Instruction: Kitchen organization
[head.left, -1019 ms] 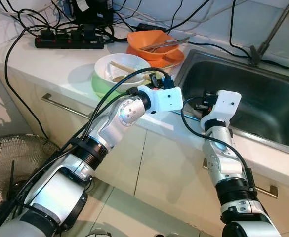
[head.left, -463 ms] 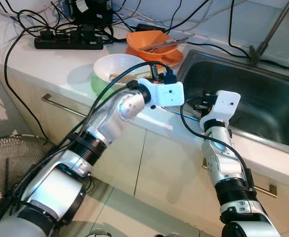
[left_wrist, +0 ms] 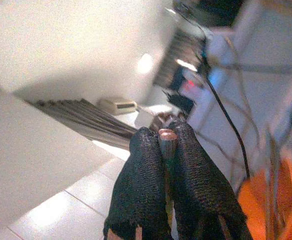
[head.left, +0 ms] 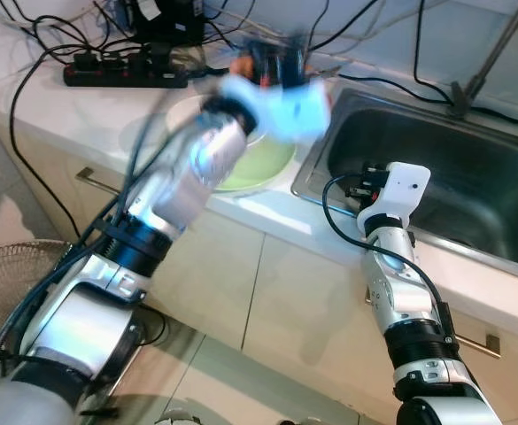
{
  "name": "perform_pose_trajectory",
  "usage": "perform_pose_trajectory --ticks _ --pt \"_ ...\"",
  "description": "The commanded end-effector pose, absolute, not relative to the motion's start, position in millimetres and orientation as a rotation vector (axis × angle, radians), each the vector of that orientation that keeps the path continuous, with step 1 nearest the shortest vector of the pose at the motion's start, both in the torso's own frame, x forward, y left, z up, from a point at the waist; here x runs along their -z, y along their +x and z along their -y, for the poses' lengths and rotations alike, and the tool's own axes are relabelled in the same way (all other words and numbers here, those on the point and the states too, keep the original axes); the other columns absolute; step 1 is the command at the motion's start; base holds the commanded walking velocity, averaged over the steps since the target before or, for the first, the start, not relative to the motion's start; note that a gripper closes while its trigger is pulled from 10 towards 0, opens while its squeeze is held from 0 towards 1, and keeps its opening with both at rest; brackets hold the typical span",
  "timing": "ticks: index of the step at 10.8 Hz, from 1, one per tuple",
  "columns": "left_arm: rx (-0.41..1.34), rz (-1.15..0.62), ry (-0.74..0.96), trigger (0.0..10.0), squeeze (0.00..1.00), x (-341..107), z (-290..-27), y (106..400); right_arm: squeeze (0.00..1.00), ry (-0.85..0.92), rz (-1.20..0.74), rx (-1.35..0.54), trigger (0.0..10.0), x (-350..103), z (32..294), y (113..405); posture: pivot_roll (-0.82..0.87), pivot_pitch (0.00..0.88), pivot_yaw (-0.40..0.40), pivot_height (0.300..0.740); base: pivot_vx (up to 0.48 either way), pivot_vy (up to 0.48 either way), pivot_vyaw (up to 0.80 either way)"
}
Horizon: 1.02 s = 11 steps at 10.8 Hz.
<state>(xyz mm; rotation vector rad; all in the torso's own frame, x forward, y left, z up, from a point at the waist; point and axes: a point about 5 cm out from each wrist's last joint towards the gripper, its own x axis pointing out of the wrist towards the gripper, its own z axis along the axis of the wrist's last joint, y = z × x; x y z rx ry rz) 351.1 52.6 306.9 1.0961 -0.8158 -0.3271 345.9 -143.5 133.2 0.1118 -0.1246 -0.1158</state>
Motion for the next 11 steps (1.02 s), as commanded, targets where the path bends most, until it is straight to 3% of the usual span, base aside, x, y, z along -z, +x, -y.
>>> perform_pose_trajectory --ticks 1,2,3,5,11 --pt "0.371 0.876 0.964 10.0 0.00 -320 -45 342 0.00 0.119 0.130 0.128 10.0 -135 146 346 0.04 0.029 -0.086 0.740 0.000 0.000 0.00" --pt "0.412 0.910 0.787 10.0 0.00 -324 -40 334 0.00 0.123 0.136 0.123 10.0 -136 145 346 0.04 0.029 -0.086 0.740 0.000 0.000 0.00" --pt "0.445 0.939 0.643 10.0 0.00 -329 -37 326 0.97 0.133 0.147 0.114 10.0 -138 144 346 0.04 0.028 -0.083 0.740 0.000 0.000 0.00" --pt "0.592 0.937 0.348 10.0 0.00 -340 -28 312 1.00 0.127 0.224 0.032 10.0 -150 136 344 0.04 0.030 -0.083 0.740 0.000 0.000 0.00" --pt "0.732 0.801 0.105 10.0 0.00 -336 -27 311 1.00 0.168 0.341 -0.127 10.0 -174 125 335 0.03 0.033 -0.078 0.740 0.000 0.000 0.00"
